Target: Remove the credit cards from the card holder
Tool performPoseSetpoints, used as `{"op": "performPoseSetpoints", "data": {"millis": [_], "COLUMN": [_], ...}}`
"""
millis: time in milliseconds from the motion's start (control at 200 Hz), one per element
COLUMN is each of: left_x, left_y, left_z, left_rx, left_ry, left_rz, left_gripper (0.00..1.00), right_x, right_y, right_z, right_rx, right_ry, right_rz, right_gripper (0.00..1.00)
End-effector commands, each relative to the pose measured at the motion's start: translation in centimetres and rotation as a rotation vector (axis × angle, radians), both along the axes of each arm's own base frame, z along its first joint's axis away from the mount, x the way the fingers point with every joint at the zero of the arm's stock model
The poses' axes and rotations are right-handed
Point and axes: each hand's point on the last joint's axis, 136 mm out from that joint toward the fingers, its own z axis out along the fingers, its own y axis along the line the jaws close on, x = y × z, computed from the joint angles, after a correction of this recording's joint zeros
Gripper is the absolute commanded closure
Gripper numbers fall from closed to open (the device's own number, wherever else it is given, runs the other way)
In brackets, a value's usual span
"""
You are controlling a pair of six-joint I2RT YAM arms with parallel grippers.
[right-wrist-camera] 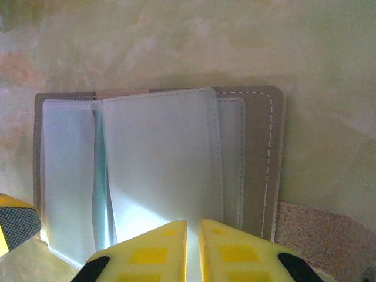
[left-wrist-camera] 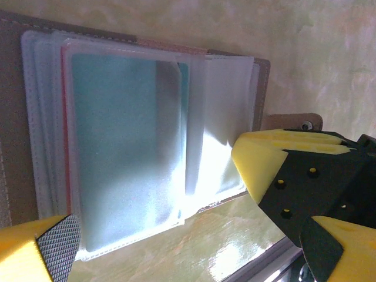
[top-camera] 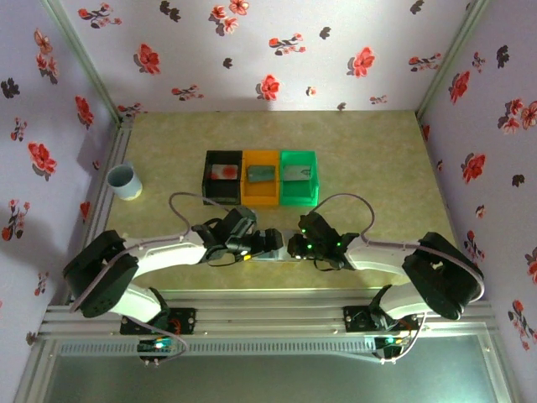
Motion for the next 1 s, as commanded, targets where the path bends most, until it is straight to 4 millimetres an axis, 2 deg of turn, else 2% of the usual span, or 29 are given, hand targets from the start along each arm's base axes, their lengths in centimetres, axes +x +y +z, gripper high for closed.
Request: {"op": "performPoseSetpoints", "data": {"millis": [0, 580, 995], "left_x": [-0.3, -0.4, -0.1], "left_y": [-0.4, -1.0, 0.4], "left_z": [-0.4, -0.4, -0.3], "left_rx": [0.008, 0.089, 0.19], "left_ry": [0.004, -0.043, -0.097], "left_rz": [-0.018, -0.057, -0.038], "left_gripper": [0.0, 0.0, 0.0], "right_x": [-0.6, -0.7, -0.9], "right_y": [-0.8, -1.2, -1.5], "right_z": [-1.3, -0.9, -1.3], "right_rx": [-0.037, -0.042, -0.048], "right_ry": [0.025, 0.012, 0.014], "right_rz": [-0.018, -0.018, -0.021], "right_gripper": [0.87, 0.87, 0.87]}}
